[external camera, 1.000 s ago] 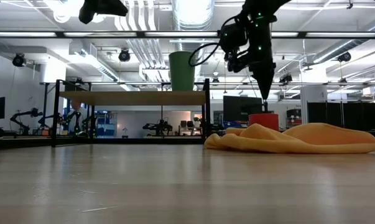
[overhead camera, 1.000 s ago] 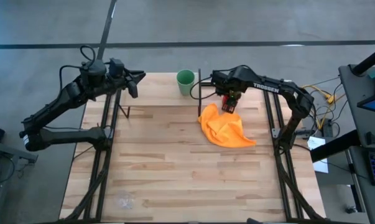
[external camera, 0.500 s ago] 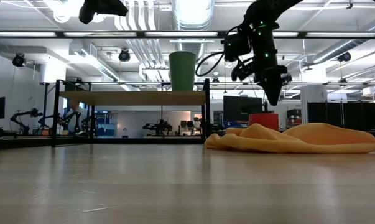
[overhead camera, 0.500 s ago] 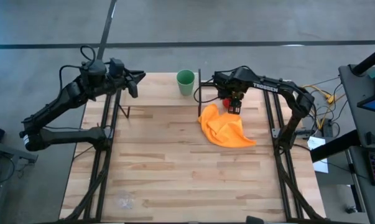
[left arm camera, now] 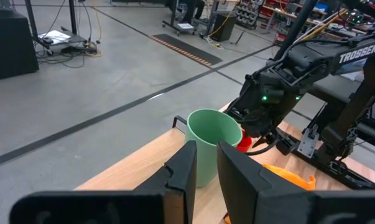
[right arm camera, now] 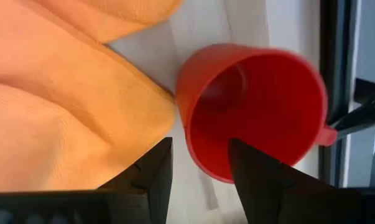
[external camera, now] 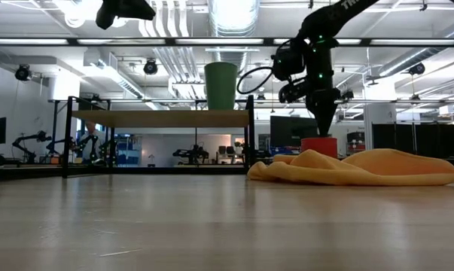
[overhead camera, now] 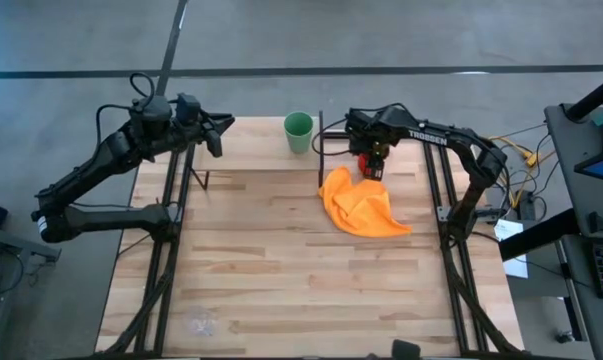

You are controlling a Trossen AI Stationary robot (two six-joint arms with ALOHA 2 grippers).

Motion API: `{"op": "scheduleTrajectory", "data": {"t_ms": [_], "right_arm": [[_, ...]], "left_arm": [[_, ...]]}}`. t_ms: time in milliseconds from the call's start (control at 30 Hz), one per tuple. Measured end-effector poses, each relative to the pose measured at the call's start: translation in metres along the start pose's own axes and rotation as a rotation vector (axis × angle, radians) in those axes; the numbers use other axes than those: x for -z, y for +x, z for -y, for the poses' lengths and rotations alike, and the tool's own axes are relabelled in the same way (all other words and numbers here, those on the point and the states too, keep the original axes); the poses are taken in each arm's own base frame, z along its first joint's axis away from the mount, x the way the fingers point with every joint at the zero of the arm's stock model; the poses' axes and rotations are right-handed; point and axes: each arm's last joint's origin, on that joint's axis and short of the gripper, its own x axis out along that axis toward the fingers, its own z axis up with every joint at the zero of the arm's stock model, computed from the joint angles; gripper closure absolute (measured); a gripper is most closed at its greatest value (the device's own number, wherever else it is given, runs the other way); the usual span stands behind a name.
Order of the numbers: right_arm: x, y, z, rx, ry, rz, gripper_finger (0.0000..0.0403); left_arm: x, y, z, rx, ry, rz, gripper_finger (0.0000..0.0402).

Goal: Stack small to large cups/mugs on shelf
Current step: Put the red mug on the shelf

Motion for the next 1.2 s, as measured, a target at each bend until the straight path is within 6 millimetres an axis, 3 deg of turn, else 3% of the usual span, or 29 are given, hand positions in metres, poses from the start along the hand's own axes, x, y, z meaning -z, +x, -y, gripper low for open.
{"op": "scheduleTrajectory", "data": {"t_ms": [300,533,700,867,1033,1200], "right_arm": [[0.005,0.015,0.0,-0.005,-0.003,-0.016,0.0268],[0.007,0.011,0.0,-0.008,0.037,-0.024,0.0375],[0.01,-0.007,-0.005,-0.035,0.079,-0.084,0.0393],[0.008,-0.038,-0.016,-0.096,0.07,-0.1,0.0394],[-0.003,-0.073,-0.033,-0.106,0.054,0.01,0.0394],[-0.014,-0.11,-0.055,-0.247,0.015,0.169,0.0395]], "left_arm": [[0.0,0.0,0.0,0.0,0.0,0.0,0.0353],[0.0,0.0,0.0,0.0,0.0,0.0,0.0353],[0.0,0.0,0.0,0.0,0.001,0.0,0.0353],[0.0,0.0,0.0,0.0,0.003,-0.001,0.0353],[0.002,0.009,0.0,-0.006,0.003,-0.027,0.0353],[0.006,0.022,0.0,-0.014,-0.007,-0.066,0.0353]]}}
